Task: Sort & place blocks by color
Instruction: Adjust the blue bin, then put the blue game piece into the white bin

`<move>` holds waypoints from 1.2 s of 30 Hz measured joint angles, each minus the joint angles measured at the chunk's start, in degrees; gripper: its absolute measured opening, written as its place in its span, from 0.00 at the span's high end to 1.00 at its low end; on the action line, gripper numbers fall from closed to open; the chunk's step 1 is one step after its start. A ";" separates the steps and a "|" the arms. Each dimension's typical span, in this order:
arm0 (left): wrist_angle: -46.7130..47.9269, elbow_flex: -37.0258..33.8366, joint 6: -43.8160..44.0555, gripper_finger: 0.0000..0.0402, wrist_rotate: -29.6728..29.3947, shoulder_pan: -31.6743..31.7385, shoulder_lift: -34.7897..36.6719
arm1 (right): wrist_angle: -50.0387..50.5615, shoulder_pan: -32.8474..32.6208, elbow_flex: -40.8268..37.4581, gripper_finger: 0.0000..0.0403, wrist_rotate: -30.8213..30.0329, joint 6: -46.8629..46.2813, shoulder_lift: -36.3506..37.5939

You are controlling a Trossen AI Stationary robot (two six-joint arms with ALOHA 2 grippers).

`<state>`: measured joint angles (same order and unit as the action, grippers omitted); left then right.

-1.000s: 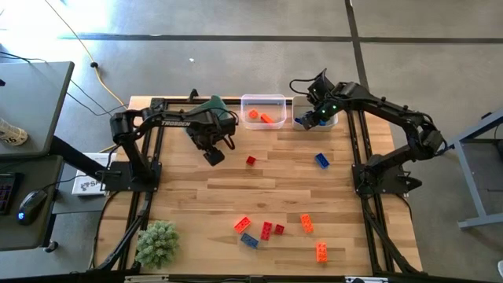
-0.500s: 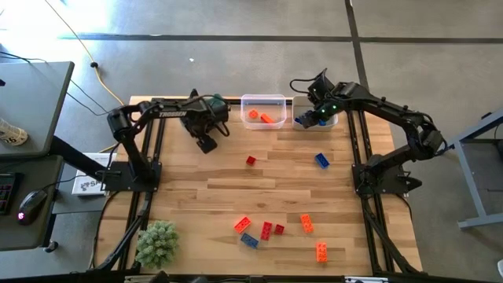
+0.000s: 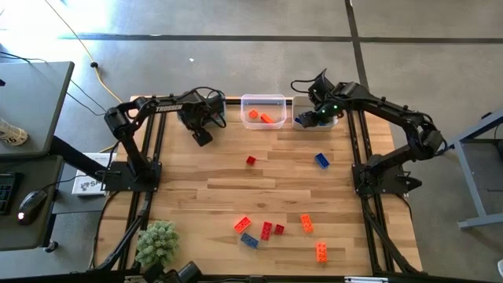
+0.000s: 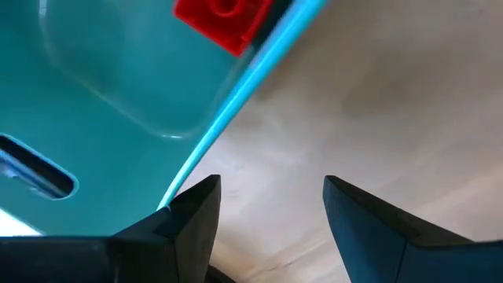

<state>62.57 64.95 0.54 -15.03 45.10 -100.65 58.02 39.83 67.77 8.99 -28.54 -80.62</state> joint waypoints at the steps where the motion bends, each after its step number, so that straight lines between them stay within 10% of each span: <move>1: -0.04 -0.02 -0.66 0.47 0.83 0.02 0.47 | 0.20 -0.32 0.00 0.58 0.84 -0.22 0.00; 22: -5.49 0.02 -3.28 0.47 13.36 -3.66 15.80 | 4.38 -20.11 0.00 0.58 0.06 -12.14 0.00; 36: -6.49 0.02 0.78 0.47 17.86 -9.78 19.33 | 21.77 -30.90 -2.95 0.58 -15.05 -15.01 0.04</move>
<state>56.07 64.97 1.32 2.83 35.32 -81.32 79.80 8.93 64.81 -6.06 -43.55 -80.58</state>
